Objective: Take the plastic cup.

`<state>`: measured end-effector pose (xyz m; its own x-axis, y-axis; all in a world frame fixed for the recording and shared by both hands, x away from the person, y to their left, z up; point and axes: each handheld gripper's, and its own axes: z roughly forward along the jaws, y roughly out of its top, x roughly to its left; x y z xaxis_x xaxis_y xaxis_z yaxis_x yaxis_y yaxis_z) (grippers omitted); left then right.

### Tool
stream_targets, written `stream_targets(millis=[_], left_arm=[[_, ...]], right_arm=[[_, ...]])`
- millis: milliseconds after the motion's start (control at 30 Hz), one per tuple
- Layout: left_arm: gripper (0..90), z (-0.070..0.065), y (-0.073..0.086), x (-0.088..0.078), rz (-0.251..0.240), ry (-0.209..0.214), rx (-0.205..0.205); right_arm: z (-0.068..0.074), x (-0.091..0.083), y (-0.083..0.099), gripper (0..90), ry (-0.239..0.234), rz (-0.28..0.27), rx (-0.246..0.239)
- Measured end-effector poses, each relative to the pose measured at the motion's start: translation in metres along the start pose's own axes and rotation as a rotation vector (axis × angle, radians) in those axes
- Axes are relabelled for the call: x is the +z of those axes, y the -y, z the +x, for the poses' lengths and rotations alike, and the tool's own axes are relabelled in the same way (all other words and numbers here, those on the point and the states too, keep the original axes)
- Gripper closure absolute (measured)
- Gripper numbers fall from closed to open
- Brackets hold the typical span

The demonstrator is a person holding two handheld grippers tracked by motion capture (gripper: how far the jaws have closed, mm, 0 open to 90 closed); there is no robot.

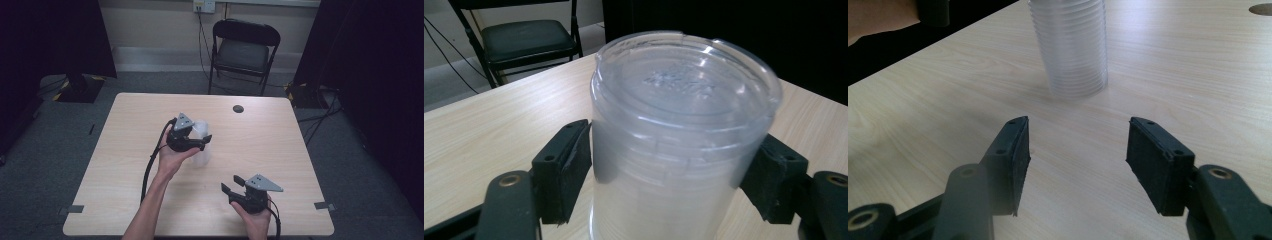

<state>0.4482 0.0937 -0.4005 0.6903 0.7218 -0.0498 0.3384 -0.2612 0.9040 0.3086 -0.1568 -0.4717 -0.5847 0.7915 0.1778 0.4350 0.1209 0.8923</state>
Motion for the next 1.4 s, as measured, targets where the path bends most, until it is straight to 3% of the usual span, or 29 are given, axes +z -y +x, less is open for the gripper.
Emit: stream_targets(millis=[167, 333, 400, 467, 533, 767, 867, 1200, 1267, 1400], left_arm=[[24.1, 0.001, 0.004, 0.005, 0.023, -0.012, 0.008], [22.3, 0.003, 0.011, 0.011, 0.032, -0.015, -0.021], [22.0, 0.000, 0.011, 0.007, 0.011, -0.025, -0.006], [20.4, -0.001, 0.009, 0.007, 0.022, -0.037, 0.008], [21.7, 0.000, 0.010, 0.008, 0.020, -0.032, -0.009], [24.2, 0.000, 0.011, 0.012, 0.045, -0.039, -0.007], [30.5, 0.001, 0.011, 0.011, 0.041, -0.041, -0.008], [31.0, -0.001, 0.006, 0.005, 0.005, -0.029, -0.040], [31.1, -0.001, 0.005, 0.004, -0.016, -0.015, -0.018], [32.1, -0.002, 0.001, 0.000, -0.024, -0.022, -0.029]], right_arm=[[-0.001, -0.001, 0.000, 42.5, 0.012, -0.004, -0.004], [-0.001, -0.001, 0.000, 42.5, 0.010, -0.005, -0.006], [-0.001, -0.002, 0.000, 42.4, 0.012, -0.008, -0.004], [-0.002, -0.002, 0.001, 42.0, 0.014, -0.008, -0.003], [-0.001, -0.002, 0.001, 41.3, 0.016, -0.008, -0.005], [-0.001, -0.002, 0.001, 41.4, 0.018, -0.014, -0.003], [-0.002, -0.002, 0.001, 41.4, 0.019, -0.011, -0.002], [-0.001, -0.002, -0.001, 40.8, 0.019, -0.009, -0.004], [-0.001, -0.001, 0.000, 40.8, 0.019, -0.009, -0.003], [-0.001, 0.000, 0.001, 41.2, 0.017, -0.001, -0.002]])
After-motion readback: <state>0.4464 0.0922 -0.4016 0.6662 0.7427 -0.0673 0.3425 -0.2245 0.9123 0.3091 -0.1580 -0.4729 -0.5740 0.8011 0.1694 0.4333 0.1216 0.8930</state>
